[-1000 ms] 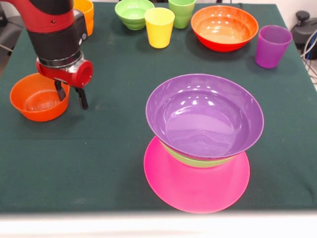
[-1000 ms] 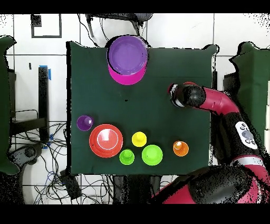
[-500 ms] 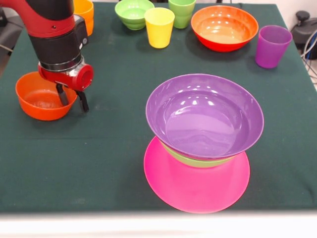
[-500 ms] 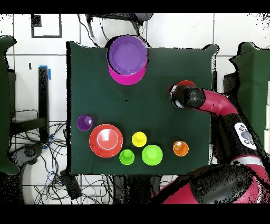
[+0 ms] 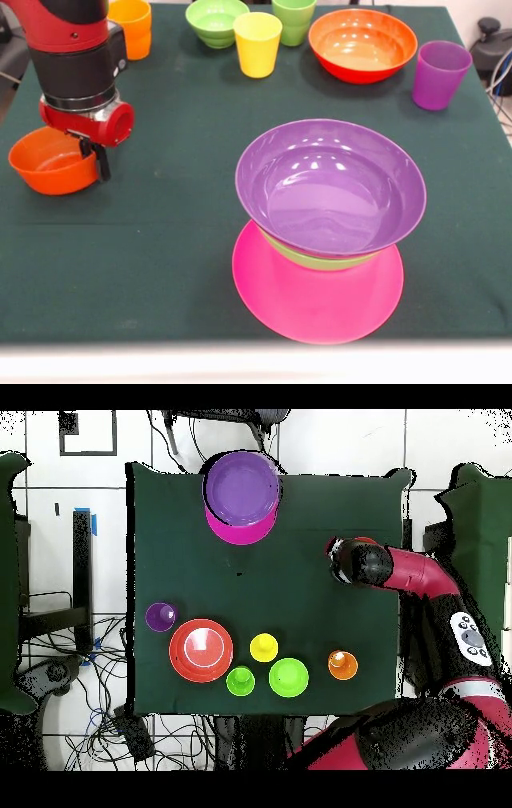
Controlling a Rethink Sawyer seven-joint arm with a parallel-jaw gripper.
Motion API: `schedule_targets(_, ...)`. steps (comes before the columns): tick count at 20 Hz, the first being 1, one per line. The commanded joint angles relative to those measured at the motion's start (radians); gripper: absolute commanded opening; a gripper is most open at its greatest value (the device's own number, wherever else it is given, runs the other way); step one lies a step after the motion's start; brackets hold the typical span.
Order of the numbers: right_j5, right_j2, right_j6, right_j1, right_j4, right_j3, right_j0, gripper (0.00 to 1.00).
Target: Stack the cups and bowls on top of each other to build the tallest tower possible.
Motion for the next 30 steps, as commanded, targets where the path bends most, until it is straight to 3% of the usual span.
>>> schedule_targets(1,-0.016,0.003,-0.105,0.035,-0.081,0.015,0.069,0.0)
schedule_targets(6,0.008,-0.004,-0.075,-0.029,-0.067,0.06,0.089,0.0)
schedule_targets(16,0.16,0.019,-0.058,-0.2,0.026,0.123,0.152,0.0)
schedule_targets(30,0.369,0.0,-0.024,-0.332,0.107,0.037,0.297,0.0)
